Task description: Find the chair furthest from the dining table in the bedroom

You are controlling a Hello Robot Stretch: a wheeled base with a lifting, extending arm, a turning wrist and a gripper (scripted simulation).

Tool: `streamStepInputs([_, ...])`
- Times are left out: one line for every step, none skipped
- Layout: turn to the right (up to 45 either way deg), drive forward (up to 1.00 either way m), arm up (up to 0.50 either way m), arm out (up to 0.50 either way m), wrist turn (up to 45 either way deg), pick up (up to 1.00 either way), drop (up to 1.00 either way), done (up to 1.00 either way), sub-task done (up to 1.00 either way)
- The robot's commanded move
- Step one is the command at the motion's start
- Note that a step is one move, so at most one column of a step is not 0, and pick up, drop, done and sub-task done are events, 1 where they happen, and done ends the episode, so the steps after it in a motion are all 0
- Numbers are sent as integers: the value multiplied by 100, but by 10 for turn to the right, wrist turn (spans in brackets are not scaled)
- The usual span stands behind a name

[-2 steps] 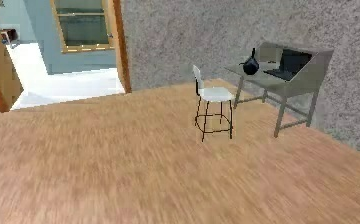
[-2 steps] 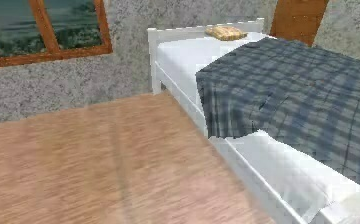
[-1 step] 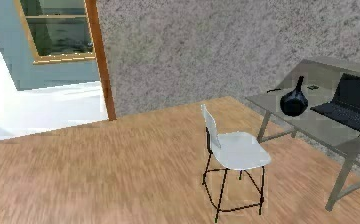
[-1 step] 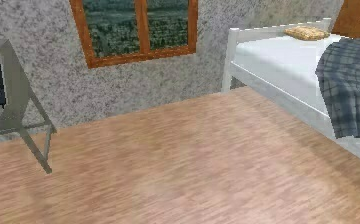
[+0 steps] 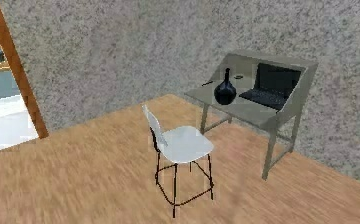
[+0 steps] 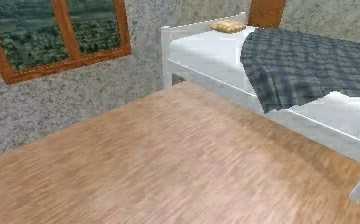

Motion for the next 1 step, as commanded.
streamStepInputs([0,15,0,0,0,0,0,0,0])
